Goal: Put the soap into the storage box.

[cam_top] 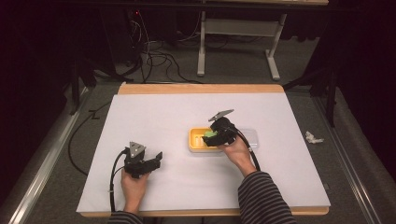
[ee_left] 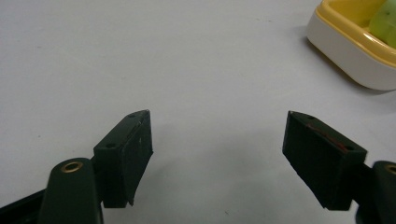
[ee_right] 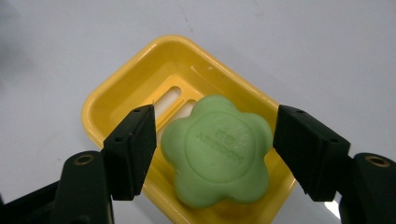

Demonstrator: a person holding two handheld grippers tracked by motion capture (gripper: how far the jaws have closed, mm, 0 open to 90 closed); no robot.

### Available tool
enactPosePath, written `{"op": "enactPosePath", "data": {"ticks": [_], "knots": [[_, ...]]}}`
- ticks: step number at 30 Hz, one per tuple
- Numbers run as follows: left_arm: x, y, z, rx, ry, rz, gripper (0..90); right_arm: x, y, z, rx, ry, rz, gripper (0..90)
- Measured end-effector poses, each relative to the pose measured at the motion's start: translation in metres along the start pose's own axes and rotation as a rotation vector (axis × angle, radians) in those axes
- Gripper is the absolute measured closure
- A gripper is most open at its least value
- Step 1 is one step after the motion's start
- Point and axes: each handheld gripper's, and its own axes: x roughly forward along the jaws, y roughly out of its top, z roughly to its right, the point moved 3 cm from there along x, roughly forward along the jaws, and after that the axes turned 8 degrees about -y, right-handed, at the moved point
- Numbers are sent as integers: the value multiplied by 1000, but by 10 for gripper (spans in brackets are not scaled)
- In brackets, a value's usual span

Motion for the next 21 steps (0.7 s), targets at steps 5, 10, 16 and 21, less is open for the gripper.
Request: {"op": "enactPosePath", "data": {"ticks": [5,10,16,21], "knots": [[0,0,0,0,0,-2,249,-9,-1,1,-7,-2,44,310],[0,0,0,2,-1,-2,249,-16,-5,5,13,-8,74,312],[0,0,0,1,0,-2,249,-27,-8,12,30,-7,109,315],[0,0,0,2,1,0,249,-34,-10,16,38,-6,132,315]]}}
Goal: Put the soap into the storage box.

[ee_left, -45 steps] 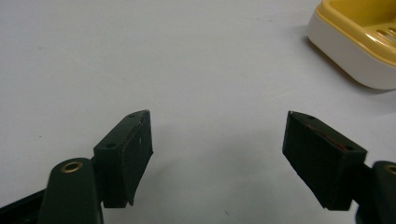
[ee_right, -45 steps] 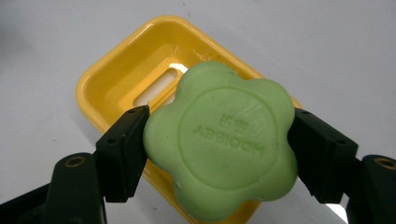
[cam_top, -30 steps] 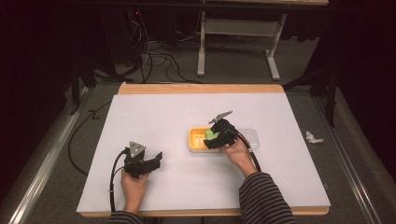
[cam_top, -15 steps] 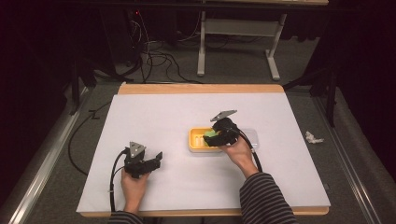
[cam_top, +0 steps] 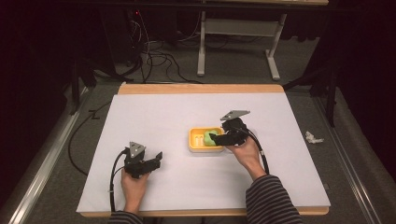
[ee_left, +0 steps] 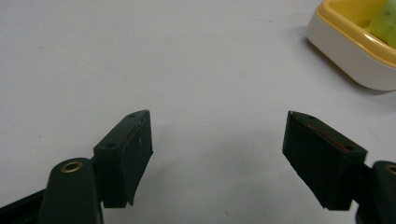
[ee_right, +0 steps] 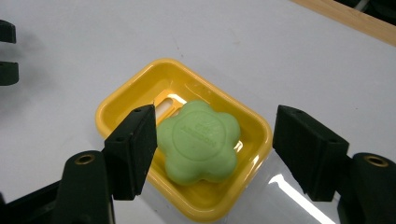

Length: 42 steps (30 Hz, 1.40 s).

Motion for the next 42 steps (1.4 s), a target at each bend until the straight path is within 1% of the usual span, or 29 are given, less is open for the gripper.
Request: {"op": "enactPosePath", "data": {"ticks": [9,10,11,12,13,22,23,27,33,37,42], "knots": [[0,0,0,8,1,-1,248,-13,-3,8,22,3,32,317],[0,0,0,7,1,-1,248,-14,-3,9,31,2,38,316],[0,0,0,7,1,-1,249,-16,-3,10,27,0,38,316],[0,0,0,7,2,-2,248,-18,-4,11,35,-1,39,316],[0,0,0,7,3,-2,249,-19,-4,12,30,-2,52,316],[0,0,0,7,4,-1,249,-29,-10,24,58,-15,60,316],[0,0,0,7,4,-1,249,-31,-10,26,54,-18,64,316],[0,0,0,8,4,0,248,-36,-12,29,68,-25,73,316],[0,0,0,8,4,0,248,-45,-14,33,74,-35,89,318],[0,0,0,9,3,0,248,-50,-17,36,69,-40,101,320],[0,0,0,8,4,-1,249,-57,-23,40,87,-46,113,323]]}}
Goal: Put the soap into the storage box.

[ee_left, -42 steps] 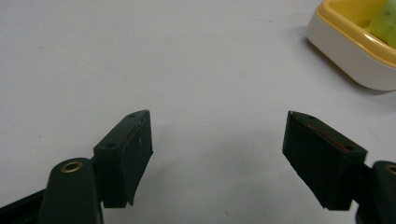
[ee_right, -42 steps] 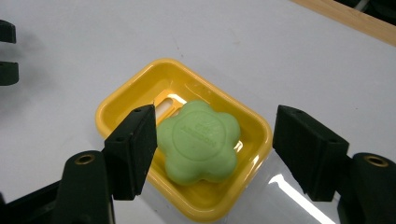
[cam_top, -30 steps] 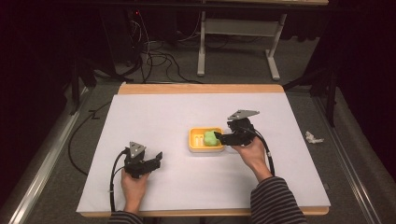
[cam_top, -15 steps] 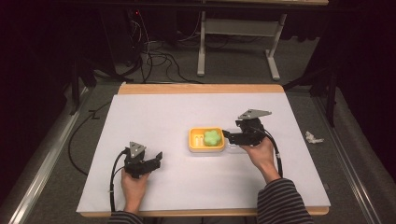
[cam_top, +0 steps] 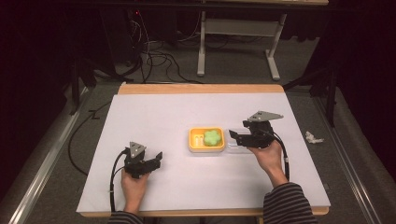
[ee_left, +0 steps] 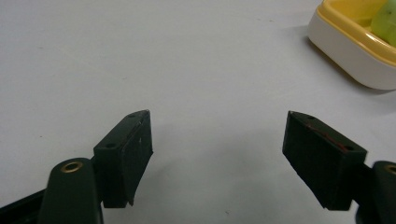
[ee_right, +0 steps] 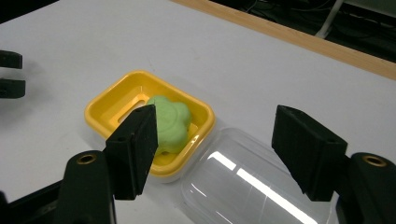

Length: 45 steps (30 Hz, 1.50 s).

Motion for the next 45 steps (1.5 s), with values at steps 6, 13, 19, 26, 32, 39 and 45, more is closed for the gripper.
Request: {"op": "enactPosePath", "data": {"ticks": [6,13,19,26,32,39,45], "knots": [[0,0,0,2,0,0,249,-8,-6,7,17,-10,9,321],[0,0,0,1,-3,0,249,-19,-13,16,31,-20,19,322],[0,0,0,0,-3,0,249,-28,-18,22,50,-32,32,322],[0,0,0,2,-3,-1,248,-36,-27,26,63,-41,46,323],[0,0,0,5,-2,1,249,-44,-33,29,76,-49,62,324],[0,0,0,5,-2,1,249,-53,-39,31,86,-56,74,326],[0,0,1,4,-4,4,249,-58,-44,31,94,-61,82,327]]}}
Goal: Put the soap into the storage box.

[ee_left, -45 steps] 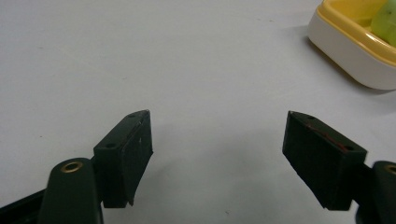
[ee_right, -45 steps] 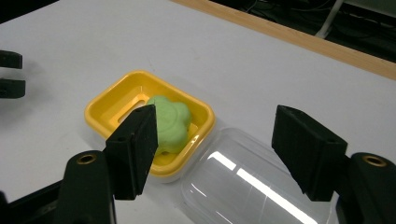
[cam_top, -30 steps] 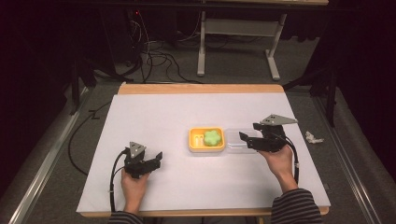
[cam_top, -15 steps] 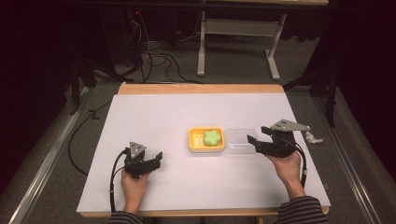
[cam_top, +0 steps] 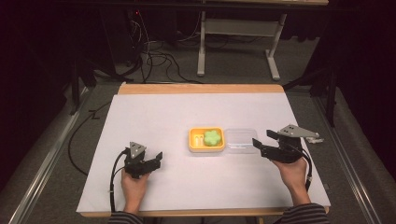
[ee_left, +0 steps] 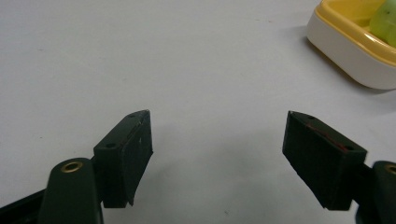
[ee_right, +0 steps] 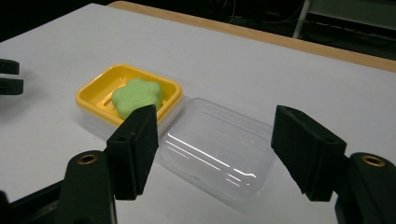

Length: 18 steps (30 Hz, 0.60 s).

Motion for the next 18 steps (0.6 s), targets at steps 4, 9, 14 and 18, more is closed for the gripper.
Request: {"op": "enactPosePath", "data": {"ticks": [4,9,14,18], "knots": [[0,0,0,2,0,-3,249,-4,-3,0,3,-2,8,327],[0,0,0,-1,-3,2,249,-9,-6,0,3,-4,15,328],[0,0,0,3,-3,-1,248,-10,-12,0,9,-7,5,329],[0,0,1,4,-4,0,249,-11,-16,0,15,-9,3,329]]}}
